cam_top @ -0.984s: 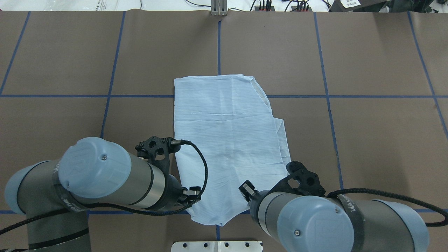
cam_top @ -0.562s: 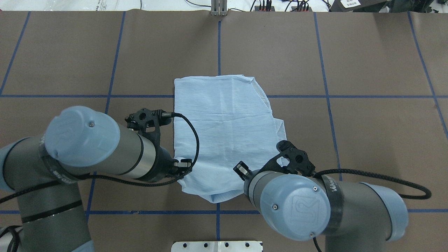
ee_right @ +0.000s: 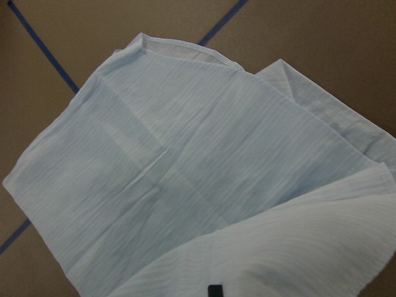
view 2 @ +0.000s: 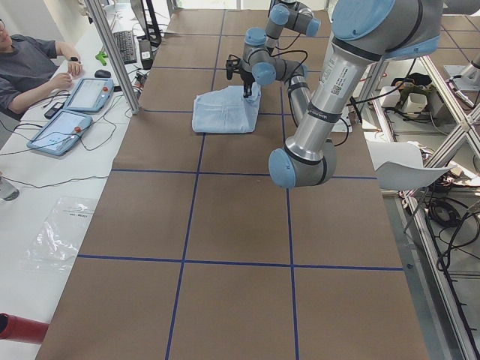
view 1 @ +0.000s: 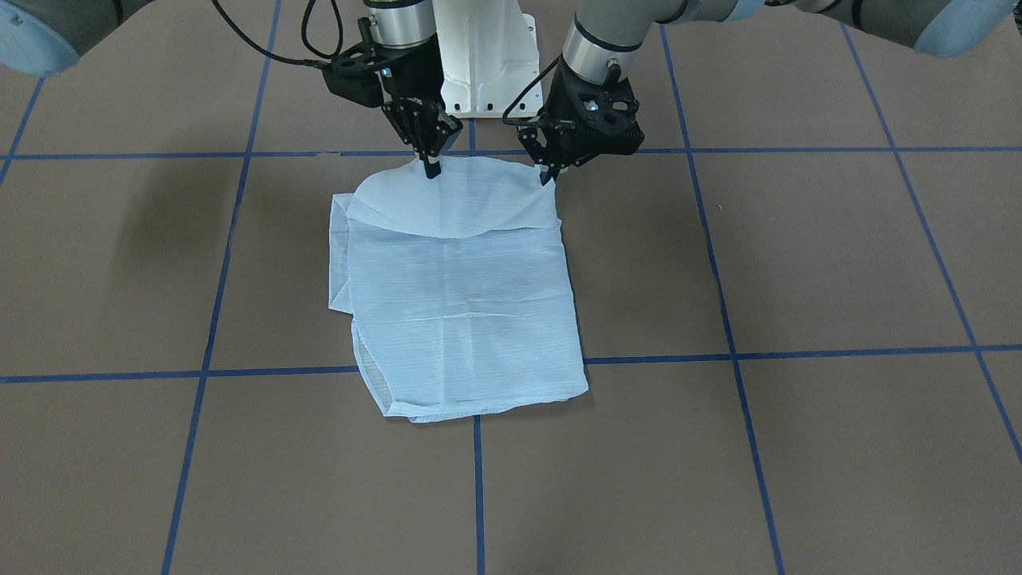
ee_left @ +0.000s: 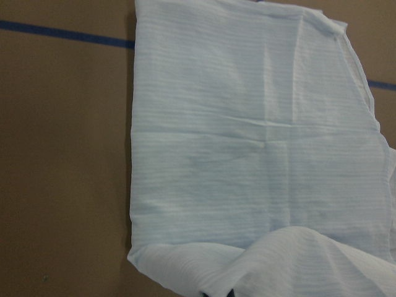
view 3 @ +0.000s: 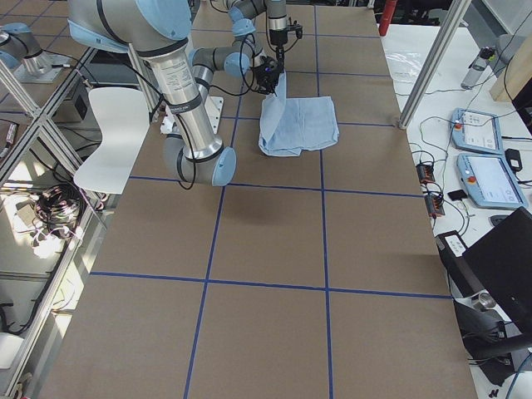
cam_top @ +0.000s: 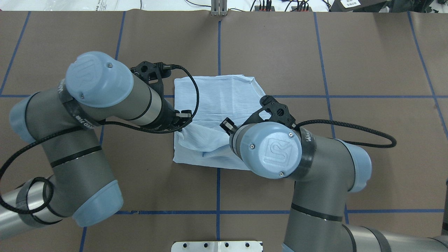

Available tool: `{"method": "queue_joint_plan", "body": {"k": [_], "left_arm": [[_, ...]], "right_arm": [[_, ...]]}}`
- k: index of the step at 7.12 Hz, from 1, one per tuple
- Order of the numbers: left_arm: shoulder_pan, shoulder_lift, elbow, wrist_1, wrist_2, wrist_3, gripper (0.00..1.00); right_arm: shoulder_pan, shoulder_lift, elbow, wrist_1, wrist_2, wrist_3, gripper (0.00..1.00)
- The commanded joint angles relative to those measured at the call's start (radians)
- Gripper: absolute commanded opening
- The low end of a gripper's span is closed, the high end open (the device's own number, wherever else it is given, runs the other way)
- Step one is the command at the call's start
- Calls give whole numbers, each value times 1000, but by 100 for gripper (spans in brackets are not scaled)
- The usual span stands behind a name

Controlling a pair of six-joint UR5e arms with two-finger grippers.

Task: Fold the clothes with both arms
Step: 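Lift both near corners and fold them over toward the far edge with both grippers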

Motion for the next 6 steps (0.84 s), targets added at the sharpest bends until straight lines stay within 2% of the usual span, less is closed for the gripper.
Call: {"method": "queue_joint_plan", "body": {"k": [1,3,4,6], "left_arm": [[-48,-70,171,-36,28,56,0],[-70,-97,330,-181,52,58,0],[-81,-138,408,-194,71,72,0],[-119,-158,531,-292,71,138,0]], "right_arm": [[96,73,-194,104,9,-90,0],[170,168,-490,294,49,-156,0],[194,199,-579,322,58,-197,0],[228,222,-635,324,90,-257,0]]}}
